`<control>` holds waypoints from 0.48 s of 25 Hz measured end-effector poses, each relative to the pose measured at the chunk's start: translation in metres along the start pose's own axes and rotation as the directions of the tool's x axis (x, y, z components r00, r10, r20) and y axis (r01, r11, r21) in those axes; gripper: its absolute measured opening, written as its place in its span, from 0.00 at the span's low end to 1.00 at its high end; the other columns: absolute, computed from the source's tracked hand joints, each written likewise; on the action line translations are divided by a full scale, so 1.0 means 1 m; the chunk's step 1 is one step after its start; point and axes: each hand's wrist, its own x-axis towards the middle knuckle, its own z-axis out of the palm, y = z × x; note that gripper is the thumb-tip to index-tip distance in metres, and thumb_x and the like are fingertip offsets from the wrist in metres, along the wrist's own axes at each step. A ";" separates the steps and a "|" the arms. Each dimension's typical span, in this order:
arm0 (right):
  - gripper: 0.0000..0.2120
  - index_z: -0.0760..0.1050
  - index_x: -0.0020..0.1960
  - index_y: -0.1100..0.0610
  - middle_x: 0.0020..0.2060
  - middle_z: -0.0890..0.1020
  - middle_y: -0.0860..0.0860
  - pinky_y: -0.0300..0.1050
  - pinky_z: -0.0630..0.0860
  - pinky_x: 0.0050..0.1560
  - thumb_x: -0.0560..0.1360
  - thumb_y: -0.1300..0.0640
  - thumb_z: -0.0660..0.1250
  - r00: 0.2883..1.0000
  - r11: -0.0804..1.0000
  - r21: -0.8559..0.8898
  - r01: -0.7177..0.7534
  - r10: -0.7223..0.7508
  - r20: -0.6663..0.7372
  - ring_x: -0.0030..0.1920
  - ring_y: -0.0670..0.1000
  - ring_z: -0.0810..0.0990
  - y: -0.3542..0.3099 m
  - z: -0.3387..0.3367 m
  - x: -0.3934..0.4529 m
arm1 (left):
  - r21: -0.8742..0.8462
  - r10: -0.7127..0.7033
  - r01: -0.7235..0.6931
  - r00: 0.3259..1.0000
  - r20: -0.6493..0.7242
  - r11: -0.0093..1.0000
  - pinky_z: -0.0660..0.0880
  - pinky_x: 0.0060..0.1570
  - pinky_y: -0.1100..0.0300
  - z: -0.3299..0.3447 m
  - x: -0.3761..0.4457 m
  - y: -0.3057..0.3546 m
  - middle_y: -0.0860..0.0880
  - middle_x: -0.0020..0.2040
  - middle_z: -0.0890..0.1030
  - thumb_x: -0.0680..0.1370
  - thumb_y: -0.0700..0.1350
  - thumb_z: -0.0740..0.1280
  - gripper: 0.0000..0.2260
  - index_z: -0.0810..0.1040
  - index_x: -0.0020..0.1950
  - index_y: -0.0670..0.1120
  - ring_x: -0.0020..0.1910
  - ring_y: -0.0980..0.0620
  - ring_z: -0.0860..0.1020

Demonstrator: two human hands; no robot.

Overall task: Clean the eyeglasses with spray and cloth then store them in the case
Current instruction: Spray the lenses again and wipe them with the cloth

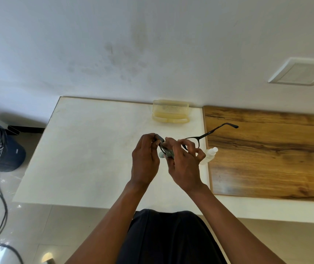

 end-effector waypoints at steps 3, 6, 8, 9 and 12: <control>0.29 0.67 0.57 0.51 0.39 0.86 0.51 0.49 0.55 0.50 0.63 0.65 0.76 1.000 1.000 -0.009 0.021 -0.021 -0.022 0.58 0.50 0.66 0.000 -0.001 -0.001 | -0.005 0.001 -0.001 1.000 -0.007 1.000 0.68 0.43 0.75 0.000 0.000 0.000 0.42 0.42 0.80 0.75 0.28 0.61 0.05 0.74 0.46 0.36 0.42 0.56 0.74; 0.29 0.65 0.53 0.49 0.37 0.85 0.48 0.48 0.55 0.48 0.60 0.64 0.77 0.998 0.997 -0.053 0.049 -0.051 -0.043 0.55 0.49 0.67 0.001 -0.002 -0.002 | -0.014 -0.028 0.028 0.999 -0.015 1.000 0.68 0.43 0.75 0.000 -0.001 -0.001 0.42 0.42 0.80 0.75 0.28 0.61 0.05 0.74 0.46 0.35 0.42 0.56 0.74; 0.28 0.66 0.51 0.49 0.36 0.84 0.47 0.47 0.56 0.47 0.60 0.63 0.78 0.994 0.992 -0.097 0.077 -0.084 -0.075 0.52 0.49 0.68 0.003 -0.003 -0.003 | -0.021 -0.053 0.053 0.998 -0.016 0.998 0.69 0.43 0.75 0.000 -0.002 -0.001 0.43 0.42 0.79 0.75 0.28 0.61 0.05 0.74 0.47 0.35 0.42 0.58 0.74; 0.27 0.66 0.50 0.49 0.35 0.84 0.46 0.47 0.56 0.47 0.60 0.62 0.78 0.991 0.988 -0.123 0.088 -0.100 -0.091 0.51 0.49 0.69 0.003 -0.003 -0.004 | -0.022 -0.057 0.057 0.998 -0.016 0.998 0.69 0.42 0.75 0.000 -0.003 -0.001 0.43 0.42 0.79 0.75 0.28 0.61 0.05 0.74 0.47 0.35 0.42 0.58 0.74; 0.25 0.67 0.49 0.49 0.34 0.83 0.45 0.49 0.57 0.48 0.61 0.58 0.78 0.981 0.969 -0.225 0.100 -0.133 -0.138 0.50 0.49 0.69 0.007 -0.004 -0.007 | -0.023 -0.044 0.044 0.999 -0.013 0.999 0.69 0.42 0.75 -0.001 -0.005 -0.001 0.43 0.42 0.79 0.75 0.28 0.61 0.05 0.74 0.46 0.35 0.42 0.57 0.74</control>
